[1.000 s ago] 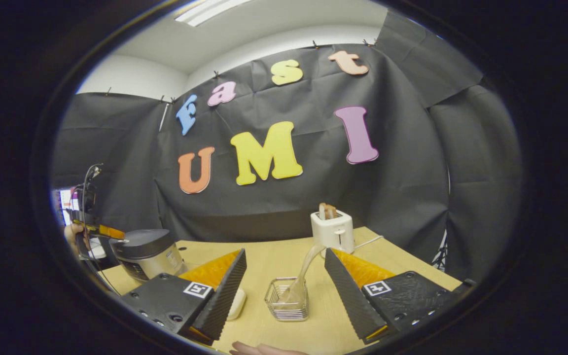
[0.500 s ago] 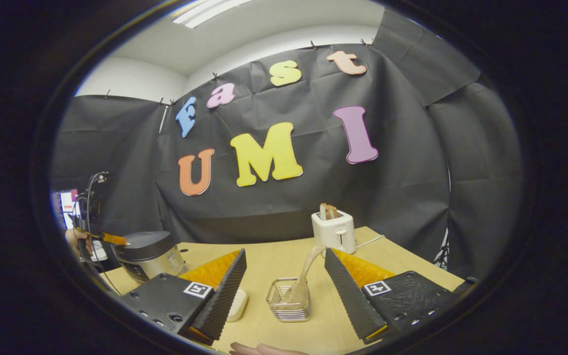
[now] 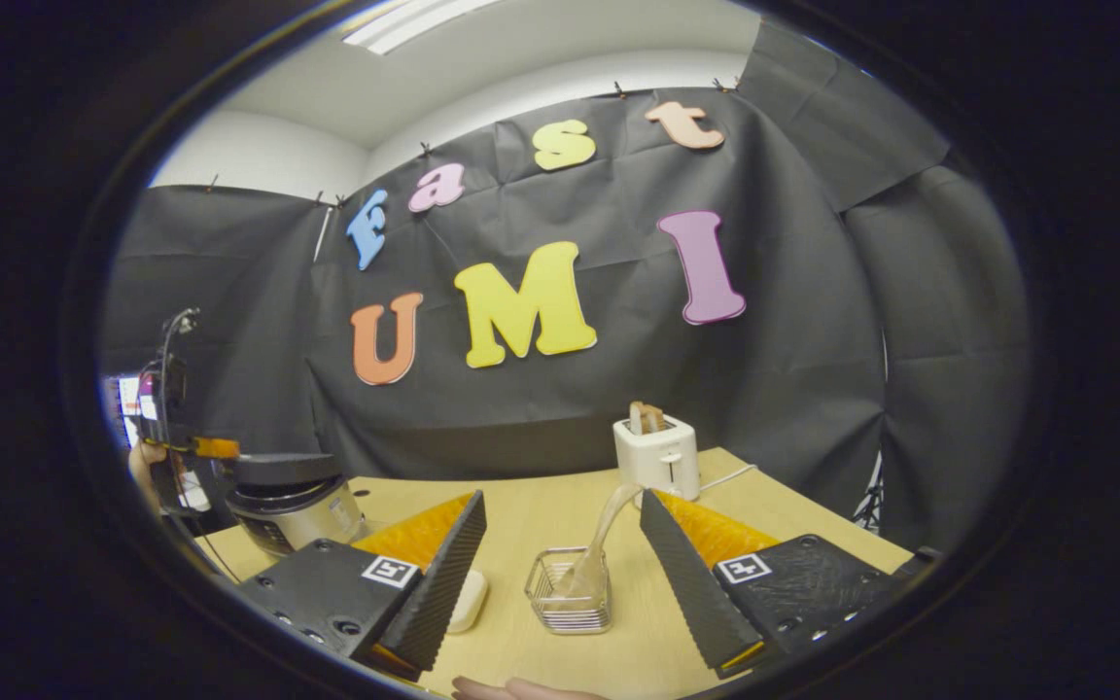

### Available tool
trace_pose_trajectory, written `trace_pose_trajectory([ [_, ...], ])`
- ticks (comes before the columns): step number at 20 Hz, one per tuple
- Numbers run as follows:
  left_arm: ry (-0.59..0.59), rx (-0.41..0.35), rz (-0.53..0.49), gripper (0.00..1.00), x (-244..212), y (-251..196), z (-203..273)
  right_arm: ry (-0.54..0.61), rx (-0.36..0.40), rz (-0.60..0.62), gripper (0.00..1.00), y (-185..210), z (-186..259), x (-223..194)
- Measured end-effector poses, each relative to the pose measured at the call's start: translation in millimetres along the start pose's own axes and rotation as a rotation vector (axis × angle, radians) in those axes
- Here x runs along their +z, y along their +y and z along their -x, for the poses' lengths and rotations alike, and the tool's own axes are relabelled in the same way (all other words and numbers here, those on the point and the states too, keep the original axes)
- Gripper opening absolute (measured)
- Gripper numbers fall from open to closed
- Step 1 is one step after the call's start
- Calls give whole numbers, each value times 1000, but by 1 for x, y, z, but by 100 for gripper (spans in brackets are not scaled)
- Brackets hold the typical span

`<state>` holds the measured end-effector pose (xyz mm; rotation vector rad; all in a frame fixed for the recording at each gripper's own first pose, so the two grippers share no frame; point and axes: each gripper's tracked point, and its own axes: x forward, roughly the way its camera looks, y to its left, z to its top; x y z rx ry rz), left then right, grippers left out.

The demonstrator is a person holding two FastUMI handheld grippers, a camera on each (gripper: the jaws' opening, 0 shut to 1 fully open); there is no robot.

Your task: Close the left gripper, press the button to open the rice cooker; take a wooden spoon from the chopstick holder with the right hand, scoop a spoonful of rice and pour it into the rice cooker, then put the wooden spoon back into the chopstick holder.

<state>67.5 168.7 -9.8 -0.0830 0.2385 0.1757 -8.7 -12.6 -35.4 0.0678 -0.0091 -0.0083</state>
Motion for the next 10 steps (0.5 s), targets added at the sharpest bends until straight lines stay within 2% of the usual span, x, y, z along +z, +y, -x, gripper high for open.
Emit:
trace_pose_trajectory([
  [1, -24, -4, 2, 9, 10, -2, 5, -1, -1, 0, 95, 0, 0, 0],
  [2, -47, -9, 4, 13, 20, -4, 10, -3, -3, -1, 95, -1, 1, 1],
  [5, -86, -49, 20, 53, 36, -16, 28, -1, -5, -3, 95, -3, 1, 0],
  [6, -97, -66, 23, 66, 38, -22, 34, 1, -4, -3, 90, -2, 1, -1],
  [7, -113, -70, 18, 80, 43, -23, 39, 4, -3, -3, 90, -2, 0, -3],
  [9, -140, -68, 8, 88, 48, -25, 49, 9, -2, -3, 90, -3, -1, -4],
  [10, -155, -75, 3, 88, 51, -29, 53, 10, -1, -3, 95, -3, -1, -4],
])
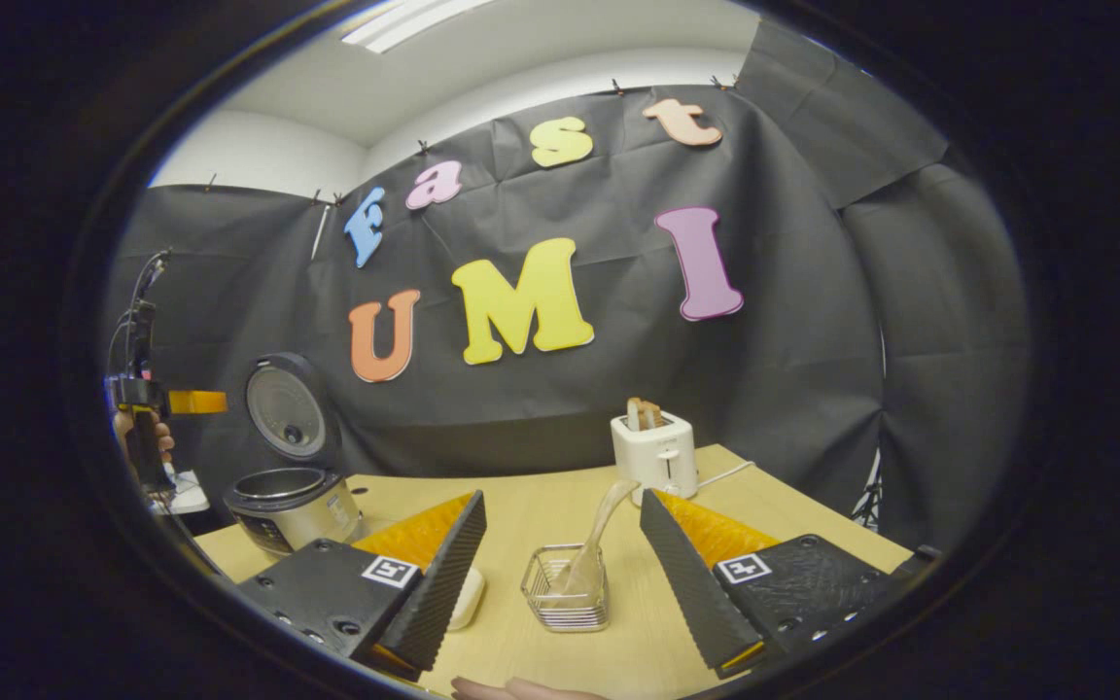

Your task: Close the left gripper, press the button to open the rice cooker; take a wooden spoon from the chopstick holder with the right hand, scoop a spoonful of rice and pour it into the rice cooker, then put the wooden spoon back into the chopstick holder.

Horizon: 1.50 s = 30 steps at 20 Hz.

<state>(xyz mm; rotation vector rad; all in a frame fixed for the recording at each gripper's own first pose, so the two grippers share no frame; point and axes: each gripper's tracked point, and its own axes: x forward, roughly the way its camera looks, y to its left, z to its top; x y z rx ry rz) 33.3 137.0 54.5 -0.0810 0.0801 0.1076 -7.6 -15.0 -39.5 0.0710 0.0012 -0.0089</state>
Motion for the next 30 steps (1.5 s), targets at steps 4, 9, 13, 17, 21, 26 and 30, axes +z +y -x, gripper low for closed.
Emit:
trace_pose_trajectory([
  [4, -4, -16, -3, 88, 1, -9, 8, 3, 1, -1, 95, 0, 1, -1],
  [9, -2, -15, -20, 88, -8, -11, 16, 15, 3, 2, 95, 0, -2, -5],
  [13, 26, -28, -31, 88, -26, -17, 21, 17, -2, 8, 95, -2, -3, -5],
  [17, 27, -42, -37, 88, -40, -26, 24, 29, -19, 27, 95, -8, -15, -8],
  [21, 21, -48, -69, 88, -52, -36, 26, 91, -17, 31, 95, -13, -43, -18],
  [26, 13, -65, -70, 88, -62, -50, 24, 225, -9, -10, 95, -16, -81, -46],
  [30, 0, -53, -45, 88, -61, -47, 24, 317, -21, -30, 91, -23, -111, -68],
])
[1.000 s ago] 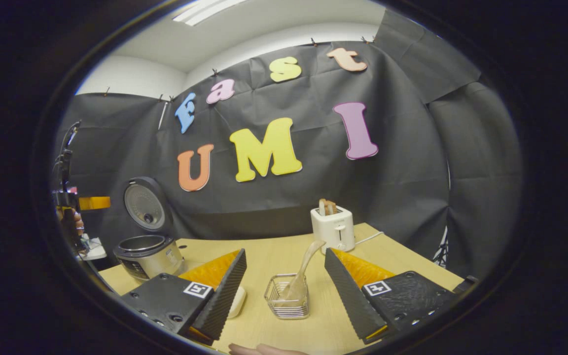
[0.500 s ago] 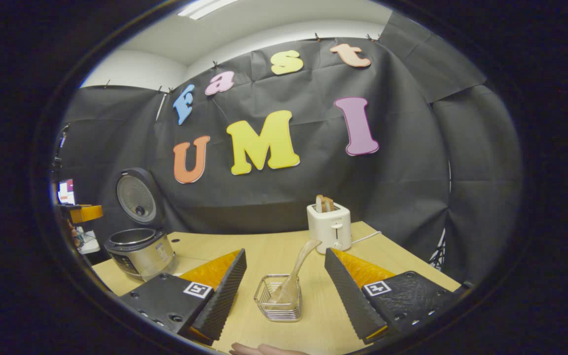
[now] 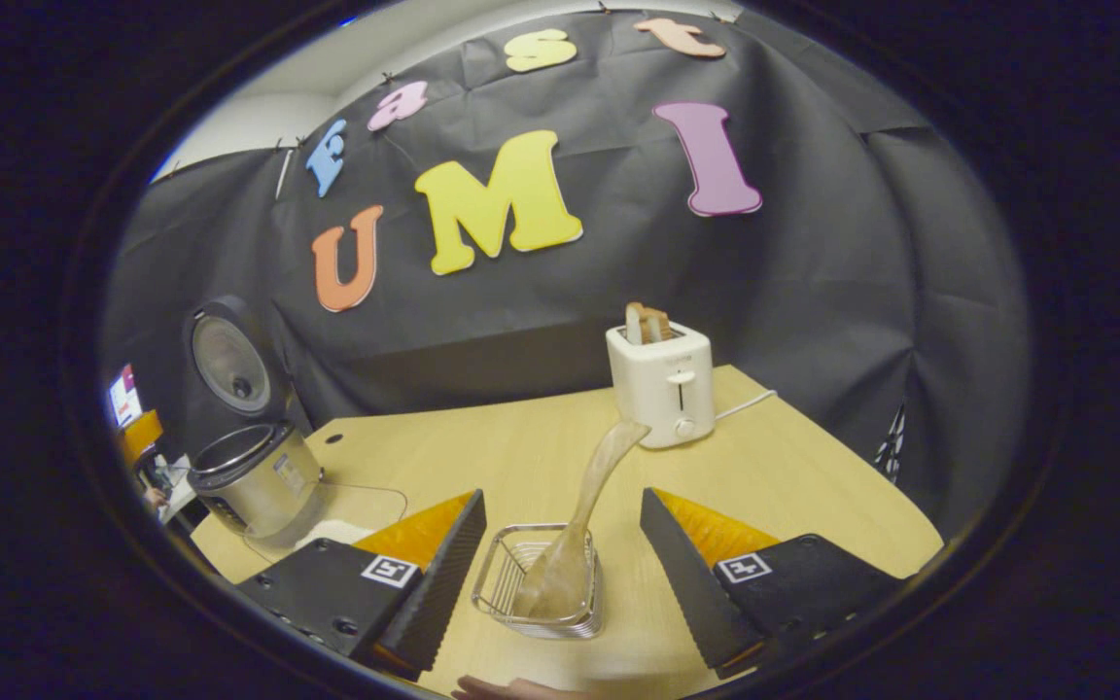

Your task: Close the left gripper, press the button to open the rice cooker; take a wooden spoon from the chopstick holder with the right hand, scoop a spoonful of rice and pour it into the rice cooker, then put the wooden spoon back into the chopstick holder.

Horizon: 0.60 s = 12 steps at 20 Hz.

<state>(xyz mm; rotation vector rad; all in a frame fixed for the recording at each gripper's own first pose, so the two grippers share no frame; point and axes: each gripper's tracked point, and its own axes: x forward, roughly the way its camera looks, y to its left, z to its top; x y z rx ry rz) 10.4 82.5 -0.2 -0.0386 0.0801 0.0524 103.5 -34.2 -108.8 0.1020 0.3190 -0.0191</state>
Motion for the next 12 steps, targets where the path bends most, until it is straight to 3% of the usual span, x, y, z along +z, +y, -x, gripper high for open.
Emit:
trace_pose_trajectory([
  [3, -12, -21, 11, 88, 0, -3, 2, 60, -6, 16, 100, -3, -24, -9],
  [4, -21, -28, 9, 88, 1, -3, 3, 74, -2, 22, 91, -3, -30, -8],
  [5, -28, -28, 5, 88, 1, 0, 5, 88, 7, 28, 95, -1, -35, -10],
  [8, -41, -26, 9, 88, -3, 7, 10, 137, 12, 24, 94, 1, -50, -17],
  [9, -44, -31, 16, 88, -6, 7, 12, 156, 10, 24, 88, 0, -57, -20],
  [10, -48, -37, 21, 88, -7, 8, 12, 175, 0, 23, 94, -2, -63, -22],
  [11, -43, -41, 19, 88, -8, 9, 10, 199, -7, 22, 94, -1, -70, -25],
  [12, -35, -37, 12, 88, -10, 13, 10, 223, 6, 15, 87, 3, -75, -27],
])
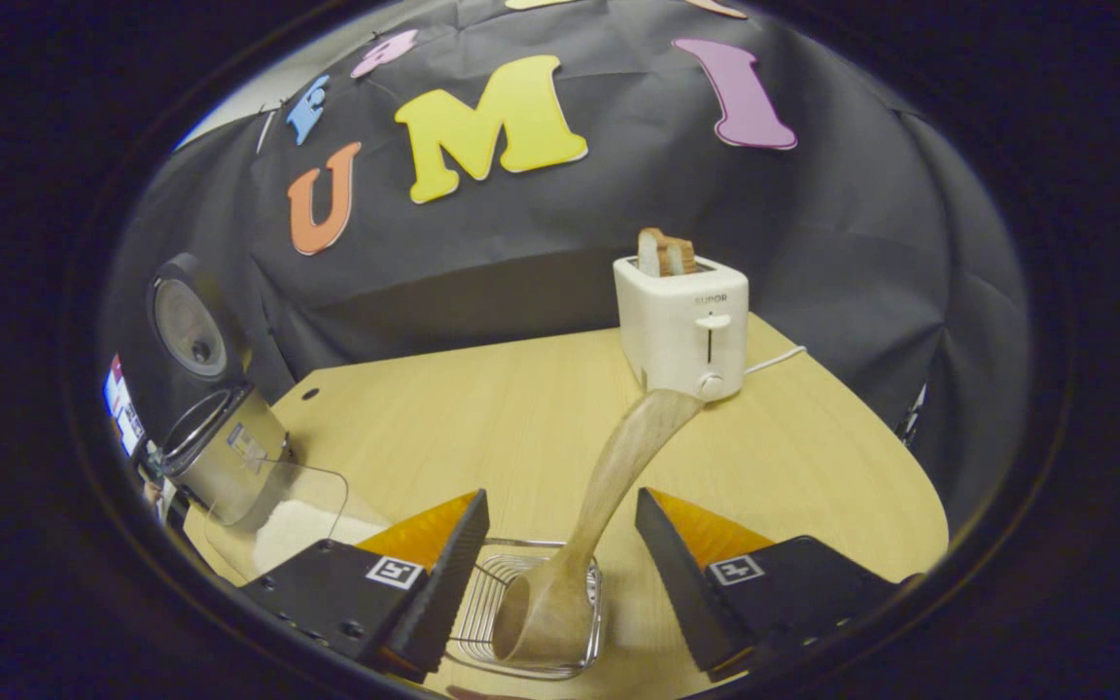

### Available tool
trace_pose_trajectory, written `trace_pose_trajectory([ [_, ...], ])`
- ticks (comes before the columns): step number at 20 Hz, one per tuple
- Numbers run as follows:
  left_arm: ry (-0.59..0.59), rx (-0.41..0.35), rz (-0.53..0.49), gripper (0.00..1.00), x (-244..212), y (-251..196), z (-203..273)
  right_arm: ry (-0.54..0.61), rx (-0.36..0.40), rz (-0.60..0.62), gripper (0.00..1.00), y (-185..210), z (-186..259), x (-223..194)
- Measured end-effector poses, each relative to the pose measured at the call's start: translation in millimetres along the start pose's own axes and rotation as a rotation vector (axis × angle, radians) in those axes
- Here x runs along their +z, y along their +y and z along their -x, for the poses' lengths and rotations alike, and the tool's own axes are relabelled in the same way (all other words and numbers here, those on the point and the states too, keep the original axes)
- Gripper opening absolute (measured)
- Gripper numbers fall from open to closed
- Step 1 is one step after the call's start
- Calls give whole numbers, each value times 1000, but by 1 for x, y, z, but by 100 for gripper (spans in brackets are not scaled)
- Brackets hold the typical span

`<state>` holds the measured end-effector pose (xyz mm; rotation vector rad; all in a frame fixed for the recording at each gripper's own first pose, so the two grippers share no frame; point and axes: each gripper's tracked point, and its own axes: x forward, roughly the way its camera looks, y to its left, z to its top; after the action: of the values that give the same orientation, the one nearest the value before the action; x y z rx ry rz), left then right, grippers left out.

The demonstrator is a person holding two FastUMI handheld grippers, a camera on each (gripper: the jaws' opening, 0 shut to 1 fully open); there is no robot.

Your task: Close the left gripper, press the button to open the rice cooker; take a wooden spoon from the chopstick holder with the right hand, scoop a spoonful of rice and pour it into the rice cooker, then put the wooden spoon back into the chopstick holder.

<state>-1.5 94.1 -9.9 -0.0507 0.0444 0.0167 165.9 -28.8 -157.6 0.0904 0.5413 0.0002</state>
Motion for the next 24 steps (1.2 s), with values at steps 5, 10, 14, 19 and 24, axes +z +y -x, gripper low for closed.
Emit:
trace_pose_trajectory([
  [5, -8, 9, -17, 88, 2, 4, 2, 81, -7, -59, 65, -3, -23, -6],
  [10, 6, 8, -27, 88, -3, 4, 0, 112, -36, -29, 39, -5, -28, -5],
  [14, 6, -6, -25, 88, -3, -1, -1, 85, -19, -40, 18, -5, -17, 2],
  [19, 3, -5, -35, 88, -1, -2, 1, 47, 61, -22, 10, 10, 9, 5],
  [24, 7, -29, -39, 88, 0, -12, 3, -39, 70, 0, 10, 7, 41, 17],
])
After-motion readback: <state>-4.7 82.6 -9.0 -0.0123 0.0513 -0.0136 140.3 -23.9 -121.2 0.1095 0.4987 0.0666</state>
